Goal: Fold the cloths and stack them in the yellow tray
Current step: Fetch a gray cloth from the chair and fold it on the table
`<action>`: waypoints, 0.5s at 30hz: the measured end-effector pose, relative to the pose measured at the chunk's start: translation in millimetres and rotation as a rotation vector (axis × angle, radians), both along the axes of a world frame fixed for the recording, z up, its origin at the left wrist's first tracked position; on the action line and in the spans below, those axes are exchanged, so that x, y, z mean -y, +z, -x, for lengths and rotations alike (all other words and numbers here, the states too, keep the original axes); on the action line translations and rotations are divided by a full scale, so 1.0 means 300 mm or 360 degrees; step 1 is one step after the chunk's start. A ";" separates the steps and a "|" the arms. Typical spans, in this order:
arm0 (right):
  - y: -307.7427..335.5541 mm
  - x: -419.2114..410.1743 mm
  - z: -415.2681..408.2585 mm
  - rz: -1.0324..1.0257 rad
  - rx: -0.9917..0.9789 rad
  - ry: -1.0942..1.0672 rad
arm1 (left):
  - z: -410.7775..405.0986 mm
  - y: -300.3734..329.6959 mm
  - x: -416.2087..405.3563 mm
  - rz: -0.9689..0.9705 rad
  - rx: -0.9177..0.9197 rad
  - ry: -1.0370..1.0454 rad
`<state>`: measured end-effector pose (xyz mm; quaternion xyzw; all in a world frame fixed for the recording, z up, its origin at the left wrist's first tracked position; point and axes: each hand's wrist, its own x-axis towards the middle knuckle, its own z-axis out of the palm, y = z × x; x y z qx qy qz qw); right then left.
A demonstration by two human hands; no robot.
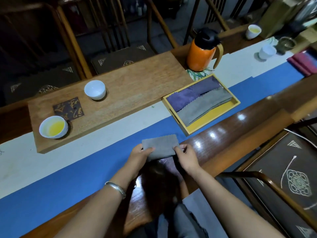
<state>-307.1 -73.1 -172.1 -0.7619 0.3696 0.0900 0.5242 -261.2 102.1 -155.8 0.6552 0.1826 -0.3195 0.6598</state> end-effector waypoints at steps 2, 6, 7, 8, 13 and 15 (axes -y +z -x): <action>0.032 0.029 -0.015 -0.0501 -0.0018 -0.0138 | -0.016 0.035 0.013 0.0177 -0.0006 0.0048; 0.115 0.111 -0.053 -0.1052 0.0053 -0.0240 | -0.068 0.113 0.060 0.0294 0.0009 -0.0036; 0.137 0.136 -0.068 -0.1066 0.0107 -0.0249 | -0.084 0.133 0.079 0.0311 0.0037 -0.0066; 0.163 0.161 -0.086 -0.1050 0.0160 -0.0240 | -0.100 0.152 0.100 0.0291 0.0075 -0.0084; 0.266 0.328 -0.197 -0.0692 0.0284 -0.0083 | -0.179 0.220 0.246 -0.0025 0.0198 -0.0004; 0.293 0.406 -0.242 -0.0539 0.0312 -0.0066 | -0.207 0.236 0.318 -0.0097 0.0226 0.0024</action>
